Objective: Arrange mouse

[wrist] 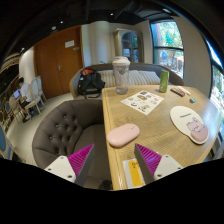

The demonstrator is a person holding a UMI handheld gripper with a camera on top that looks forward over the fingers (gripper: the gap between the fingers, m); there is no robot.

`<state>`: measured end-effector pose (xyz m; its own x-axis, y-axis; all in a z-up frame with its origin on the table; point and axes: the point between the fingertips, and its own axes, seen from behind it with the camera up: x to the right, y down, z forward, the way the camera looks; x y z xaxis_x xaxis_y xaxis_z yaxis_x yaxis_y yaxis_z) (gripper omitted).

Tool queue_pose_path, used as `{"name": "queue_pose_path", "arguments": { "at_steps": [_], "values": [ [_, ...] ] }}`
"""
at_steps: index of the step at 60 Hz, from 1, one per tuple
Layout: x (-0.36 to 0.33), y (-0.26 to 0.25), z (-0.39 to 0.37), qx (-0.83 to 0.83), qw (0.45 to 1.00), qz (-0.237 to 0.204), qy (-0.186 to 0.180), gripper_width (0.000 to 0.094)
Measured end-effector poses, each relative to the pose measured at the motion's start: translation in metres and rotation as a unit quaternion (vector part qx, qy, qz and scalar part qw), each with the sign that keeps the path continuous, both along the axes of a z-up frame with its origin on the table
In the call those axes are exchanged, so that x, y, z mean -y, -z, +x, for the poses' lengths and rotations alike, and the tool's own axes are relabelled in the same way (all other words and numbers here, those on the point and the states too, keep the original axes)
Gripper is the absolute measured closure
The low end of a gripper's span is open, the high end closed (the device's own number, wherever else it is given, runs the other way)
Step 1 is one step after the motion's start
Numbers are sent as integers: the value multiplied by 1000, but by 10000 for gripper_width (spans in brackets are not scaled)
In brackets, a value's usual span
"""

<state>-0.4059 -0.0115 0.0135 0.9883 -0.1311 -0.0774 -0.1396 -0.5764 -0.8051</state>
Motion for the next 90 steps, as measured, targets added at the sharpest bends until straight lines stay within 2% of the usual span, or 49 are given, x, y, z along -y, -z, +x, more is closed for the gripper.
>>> {"name": "queue_pose_path", "arguments": {
  "at_steps": [10,22,38,64,78,90],
  "values": [
    [-13,23,7,-13,1000,-13,15,106],
    [-33,24,9,7,1000,-5,6,111],
    [-52,24,22,8,1000,2,22,121],
    [-77,24,35,15,1000,6,17,132],
    [-92,26,41,19,1000,3,7,223],
    [-102,27,54,15,1000,0,3,239]
  ]
}}
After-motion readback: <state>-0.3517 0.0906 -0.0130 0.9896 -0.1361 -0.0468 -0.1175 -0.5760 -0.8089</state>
